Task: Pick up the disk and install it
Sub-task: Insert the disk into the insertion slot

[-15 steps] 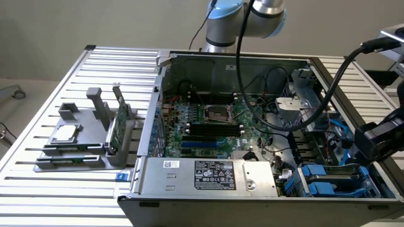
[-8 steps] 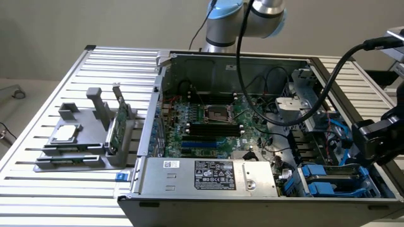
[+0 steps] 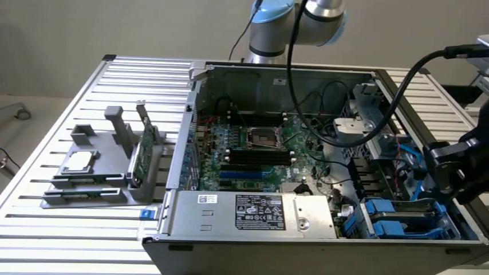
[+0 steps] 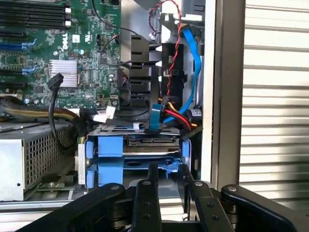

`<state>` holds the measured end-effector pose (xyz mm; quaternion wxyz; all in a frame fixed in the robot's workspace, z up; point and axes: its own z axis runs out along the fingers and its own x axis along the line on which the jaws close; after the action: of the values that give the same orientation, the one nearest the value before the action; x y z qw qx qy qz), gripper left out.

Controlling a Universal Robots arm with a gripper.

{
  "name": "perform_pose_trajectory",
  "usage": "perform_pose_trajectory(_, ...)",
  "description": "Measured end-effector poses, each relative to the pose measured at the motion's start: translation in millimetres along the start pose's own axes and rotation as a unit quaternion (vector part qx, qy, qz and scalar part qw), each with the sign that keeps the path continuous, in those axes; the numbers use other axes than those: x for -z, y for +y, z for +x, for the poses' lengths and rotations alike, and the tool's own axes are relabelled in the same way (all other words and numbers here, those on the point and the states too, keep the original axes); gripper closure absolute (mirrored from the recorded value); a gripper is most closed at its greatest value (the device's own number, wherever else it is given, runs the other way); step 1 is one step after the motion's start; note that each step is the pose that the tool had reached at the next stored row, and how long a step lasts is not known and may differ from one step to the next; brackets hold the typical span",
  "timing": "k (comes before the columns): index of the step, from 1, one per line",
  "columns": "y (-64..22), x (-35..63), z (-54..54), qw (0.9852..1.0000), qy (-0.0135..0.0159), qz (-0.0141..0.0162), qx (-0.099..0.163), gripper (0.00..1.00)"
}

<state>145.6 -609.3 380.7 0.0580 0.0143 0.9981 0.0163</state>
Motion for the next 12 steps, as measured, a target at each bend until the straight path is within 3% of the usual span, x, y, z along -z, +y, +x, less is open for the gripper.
perform_pose_trajectory(6, 0.0, -1.2, 0.2, 0.9985, -0.0019, 0.0063, -0.054, 0.69)
perform_pose_trajectory(12, -0.1, -2.4, 0.3, 0.9940, -0.0037, 0.0126, -0.108, 0.69)
